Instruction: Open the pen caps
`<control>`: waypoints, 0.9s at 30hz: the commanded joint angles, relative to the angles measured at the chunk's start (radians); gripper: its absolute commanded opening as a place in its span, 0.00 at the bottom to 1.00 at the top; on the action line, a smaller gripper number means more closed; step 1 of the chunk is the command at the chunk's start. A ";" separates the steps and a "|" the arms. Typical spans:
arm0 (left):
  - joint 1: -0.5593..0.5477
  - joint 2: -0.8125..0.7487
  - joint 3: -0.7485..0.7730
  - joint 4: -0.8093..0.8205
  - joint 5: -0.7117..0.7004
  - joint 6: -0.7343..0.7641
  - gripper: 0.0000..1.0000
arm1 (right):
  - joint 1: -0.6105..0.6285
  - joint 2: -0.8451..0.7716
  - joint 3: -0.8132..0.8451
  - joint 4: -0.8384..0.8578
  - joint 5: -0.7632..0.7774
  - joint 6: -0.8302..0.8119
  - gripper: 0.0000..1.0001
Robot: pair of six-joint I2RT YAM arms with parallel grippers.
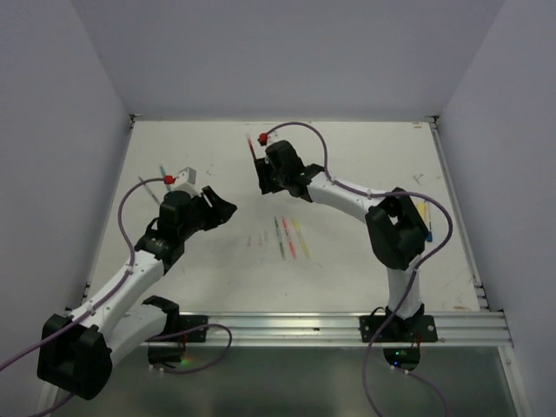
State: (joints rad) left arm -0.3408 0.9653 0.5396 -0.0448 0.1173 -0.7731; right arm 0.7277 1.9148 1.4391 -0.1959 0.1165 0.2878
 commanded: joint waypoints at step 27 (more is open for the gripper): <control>0.023 -0.102 -0.093 0.203 -0.073 0.031 0.59 | -0.060 0.773 0.993 -0.140 0.092 -0.239 0.59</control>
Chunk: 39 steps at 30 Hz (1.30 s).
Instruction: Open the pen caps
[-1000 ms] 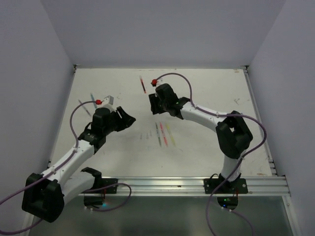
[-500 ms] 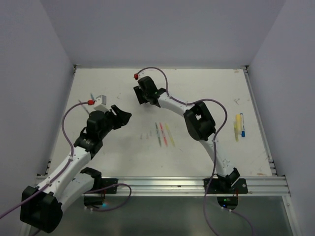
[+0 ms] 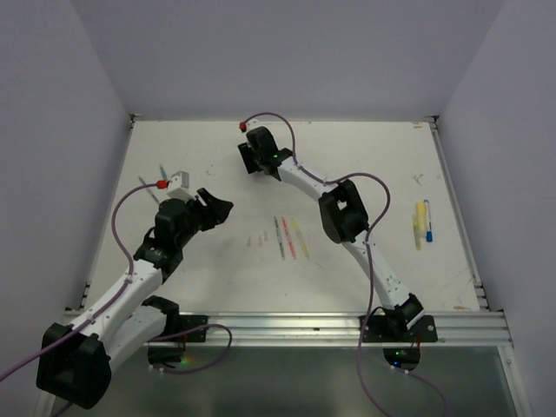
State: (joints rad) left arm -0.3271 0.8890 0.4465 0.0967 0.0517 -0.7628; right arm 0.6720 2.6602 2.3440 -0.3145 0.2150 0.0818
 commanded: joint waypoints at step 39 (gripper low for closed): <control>0.037 0.030 0.127 -0.075 0.082 -0.079 0.63 | -0.042 -0.762 -0.915 0.485 -0.243 0.200 0.00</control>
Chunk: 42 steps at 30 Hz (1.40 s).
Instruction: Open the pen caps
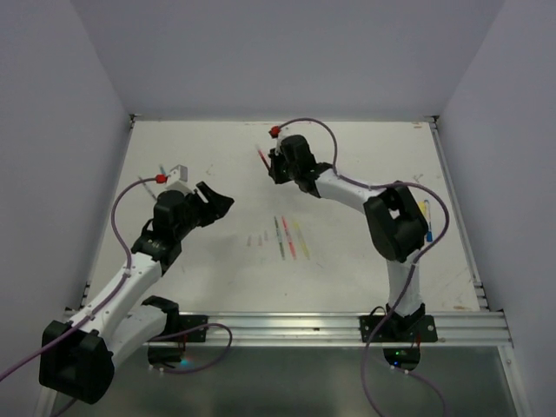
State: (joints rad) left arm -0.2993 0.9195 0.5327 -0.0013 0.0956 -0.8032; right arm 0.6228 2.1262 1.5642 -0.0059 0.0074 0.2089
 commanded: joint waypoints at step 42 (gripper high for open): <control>-0.003 0.246 -0.030 0.428 0.300 -0.286 0.60 | 0.265 -0.851 -0.771 0.106 -0.126 0.175 0.00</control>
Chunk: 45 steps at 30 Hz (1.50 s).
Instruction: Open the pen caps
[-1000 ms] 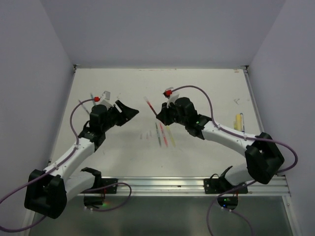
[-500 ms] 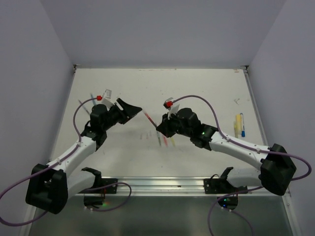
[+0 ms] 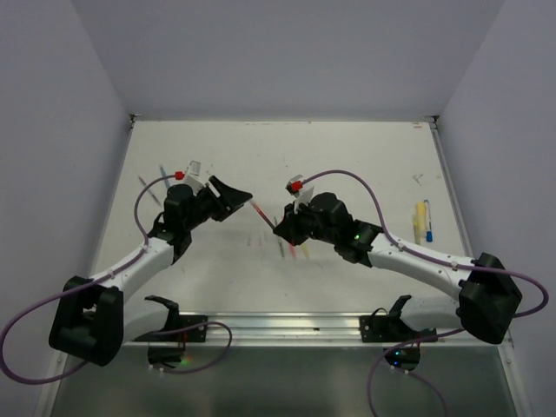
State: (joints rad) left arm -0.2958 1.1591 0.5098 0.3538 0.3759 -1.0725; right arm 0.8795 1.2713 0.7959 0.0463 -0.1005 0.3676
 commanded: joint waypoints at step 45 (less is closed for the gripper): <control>-0.012 0.053 -0.019 0.108 0.092 -0.001 0.00 | 0.018 0.255 0.184 0.099 -0.041 0.011 0.35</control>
State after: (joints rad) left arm -0.3080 1.2137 0.4911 0.4297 0.4419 -1.0889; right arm 0.8967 1.4952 0.9222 0.0994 -0.1253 0.3916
